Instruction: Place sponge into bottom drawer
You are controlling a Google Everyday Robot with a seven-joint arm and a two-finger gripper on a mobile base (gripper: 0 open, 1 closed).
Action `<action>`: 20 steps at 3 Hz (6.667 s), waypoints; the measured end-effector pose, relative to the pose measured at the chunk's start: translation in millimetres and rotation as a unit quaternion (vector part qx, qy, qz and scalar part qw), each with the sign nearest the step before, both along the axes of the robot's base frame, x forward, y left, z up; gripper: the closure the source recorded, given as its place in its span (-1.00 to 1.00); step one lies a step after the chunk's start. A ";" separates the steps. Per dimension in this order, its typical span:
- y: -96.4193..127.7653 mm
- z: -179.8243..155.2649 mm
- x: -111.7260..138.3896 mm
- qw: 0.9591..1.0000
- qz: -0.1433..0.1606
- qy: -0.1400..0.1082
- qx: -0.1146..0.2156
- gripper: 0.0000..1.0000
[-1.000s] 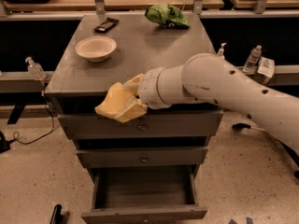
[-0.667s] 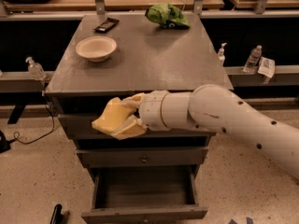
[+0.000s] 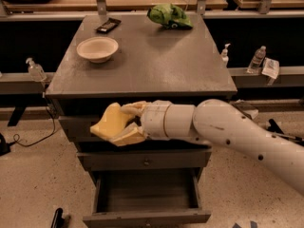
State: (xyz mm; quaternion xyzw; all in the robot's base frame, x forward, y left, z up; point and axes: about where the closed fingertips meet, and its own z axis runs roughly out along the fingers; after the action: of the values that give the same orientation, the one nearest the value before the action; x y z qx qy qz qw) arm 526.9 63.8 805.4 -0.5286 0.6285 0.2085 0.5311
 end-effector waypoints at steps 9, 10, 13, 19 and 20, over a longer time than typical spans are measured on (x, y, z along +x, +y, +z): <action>-9.9 -342.6 -134.5 0.972 0.127 0.182 0.071 1.00; -10.3 -350.4 -131.7 0.974 0.118 0.185 0.058 1.00; -114.7 -459.9 -37.2 0.980 0.003 0.200 -0.006 1.00; -184.0 -591.8 67.7 0.979 -0.113 0.164 -0.051 1.00; -185.9 -607.9 69.8 0.977 -0.111 0.175 -0.054 1.00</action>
Offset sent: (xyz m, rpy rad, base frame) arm -0.0244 -0.0101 -0.1791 0.8468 -0.0347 0.4731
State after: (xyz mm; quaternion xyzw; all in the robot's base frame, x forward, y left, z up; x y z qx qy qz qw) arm 596.8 -122.1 197.5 -0.4388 0.7770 0.2030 0.4030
